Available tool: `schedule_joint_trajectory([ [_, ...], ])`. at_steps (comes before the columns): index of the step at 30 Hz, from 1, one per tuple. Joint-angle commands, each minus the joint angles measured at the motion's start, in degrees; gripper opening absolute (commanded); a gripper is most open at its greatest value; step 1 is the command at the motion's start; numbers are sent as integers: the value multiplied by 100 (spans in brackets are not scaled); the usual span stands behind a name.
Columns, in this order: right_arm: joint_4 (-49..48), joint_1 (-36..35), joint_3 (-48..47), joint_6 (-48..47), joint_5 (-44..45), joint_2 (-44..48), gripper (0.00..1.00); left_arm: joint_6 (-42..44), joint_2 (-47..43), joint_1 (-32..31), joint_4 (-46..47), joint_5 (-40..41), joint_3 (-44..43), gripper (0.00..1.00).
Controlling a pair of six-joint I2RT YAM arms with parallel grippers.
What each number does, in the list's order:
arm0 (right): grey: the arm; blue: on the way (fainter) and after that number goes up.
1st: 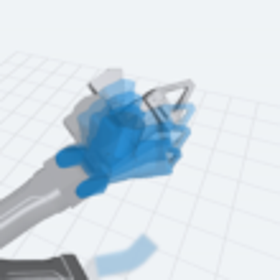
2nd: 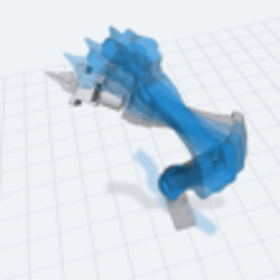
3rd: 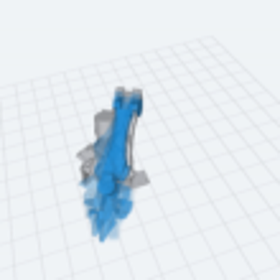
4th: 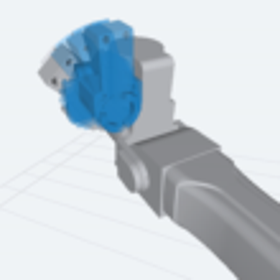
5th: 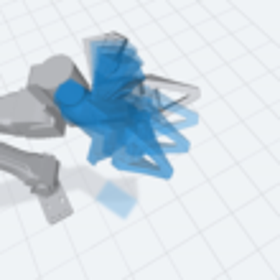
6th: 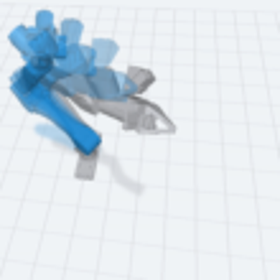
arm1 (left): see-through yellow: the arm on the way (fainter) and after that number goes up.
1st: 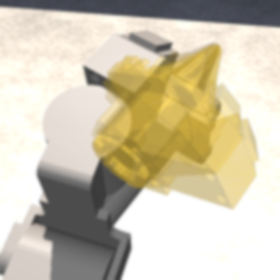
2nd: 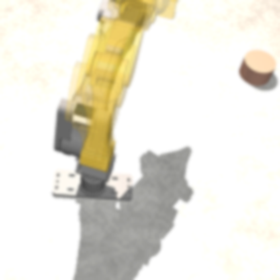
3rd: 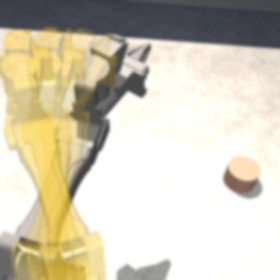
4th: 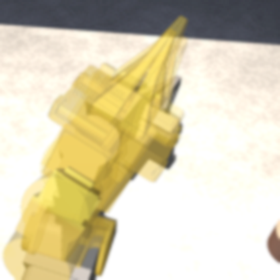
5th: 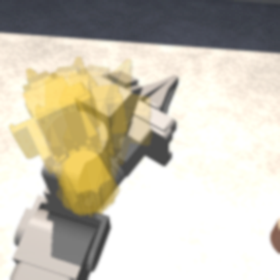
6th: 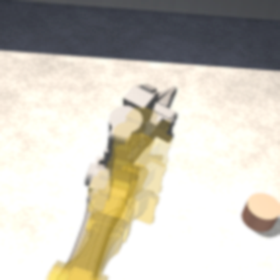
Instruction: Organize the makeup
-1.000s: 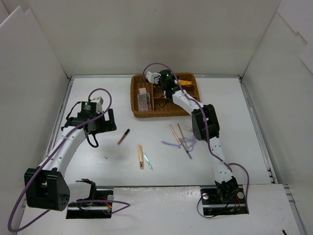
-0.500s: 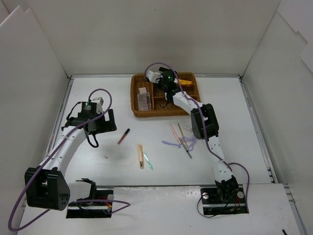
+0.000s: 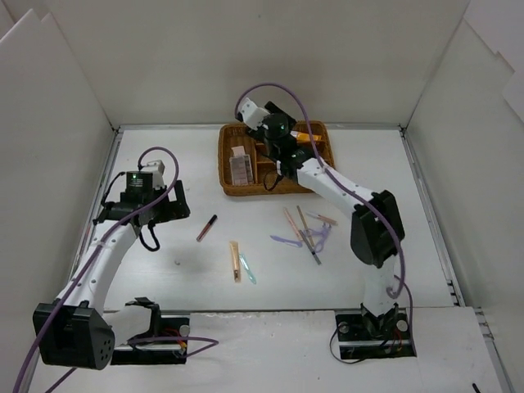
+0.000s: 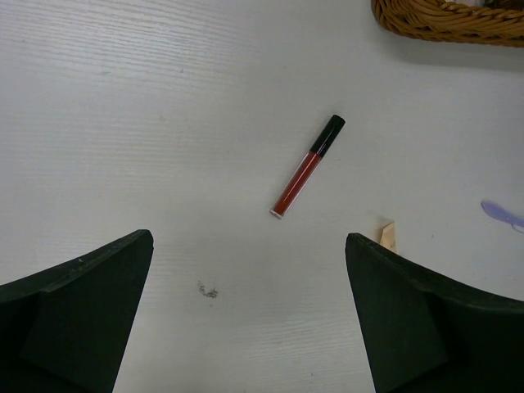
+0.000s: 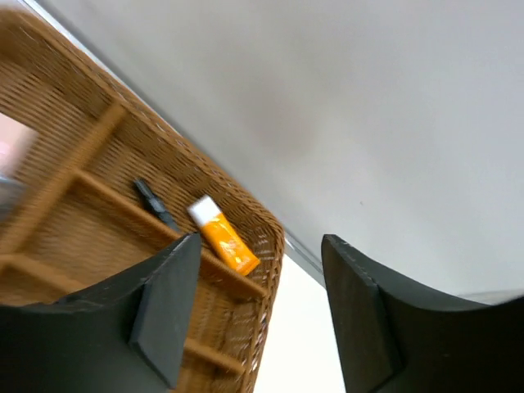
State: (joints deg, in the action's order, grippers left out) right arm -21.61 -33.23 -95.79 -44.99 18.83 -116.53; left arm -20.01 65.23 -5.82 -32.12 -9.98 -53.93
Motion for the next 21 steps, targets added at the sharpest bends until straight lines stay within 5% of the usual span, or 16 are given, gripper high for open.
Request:
schedule_joint_trajectory([
  [1, 1057, -613, 8, 1236, 464, 1122, 54, -20, -274, 38, -84, 162, -232, 99],
  [7, 3688, -1377, 121, 4677, -247, 1720, 44, -82, -511, 90, -242, 330, -162, 99],
  [16, 5016, -2247, 579, 6580, -1294, 1714, 40, -231, -906, 90, -558, 839, -56, 100],
  [21, 5333, -2539, 605, 6898, -1828, 1423, 48, -275, -1030, 90, -576, 857, 76, 99],
])
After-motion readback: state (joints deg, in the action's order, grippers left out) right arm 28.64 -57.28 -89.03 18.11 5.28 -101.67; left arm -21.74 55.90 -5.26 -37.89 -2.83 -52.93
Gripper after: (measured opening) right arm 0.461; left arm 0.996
